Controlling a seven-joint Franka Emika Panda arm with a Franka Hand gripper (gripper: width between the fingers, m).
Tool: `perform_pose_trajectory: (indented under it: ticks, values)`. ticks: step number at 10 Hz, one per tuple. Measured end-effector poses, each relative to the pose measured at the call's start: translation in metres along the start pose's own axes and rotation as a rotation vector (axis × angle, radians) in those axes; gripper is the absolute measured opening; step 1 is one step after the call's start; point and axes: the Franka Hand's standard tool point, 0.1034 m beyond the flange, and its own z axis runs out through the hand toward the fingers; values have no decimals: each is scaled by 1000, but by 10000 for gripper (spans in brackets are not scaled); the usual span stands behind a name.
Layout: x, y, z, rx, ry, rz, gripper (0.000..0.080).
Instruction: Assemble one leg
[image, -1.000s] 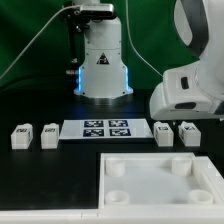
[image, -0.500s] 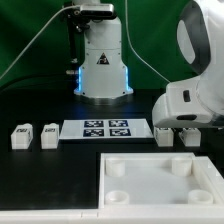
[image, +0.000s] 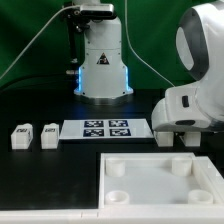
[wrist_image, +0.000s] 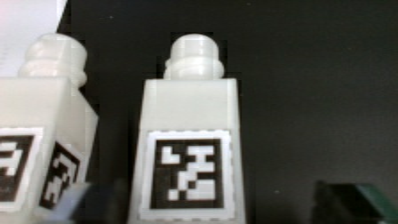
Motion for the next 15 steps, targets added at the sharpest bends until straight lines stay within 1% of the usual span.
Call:
perform_pose_trajectory:
  ticks: [1, 2, 9, 10, 11, 12, 13, 14, 15]
  values:
    - [0, 0, 0, 0, 0, -1, 393]
    - [0, 0, 0, 0, 0, -1, 291]
    - [0, 0, 0, 0, 0, -1, 291]
    - [2, 2, -4, -4, 8, -18, 291]
    - [1, 11, -28, -12, 44, -66, 292]
    - [-5, 19, -53, -5, 77, -88, 292]
    - [-7, 25, -73, 5, 142, -95, 292]
    - [-13, 32, -101, 20, 285, -98, 292]
    - [-24, 42, -121, 27, 376, -96, 292]
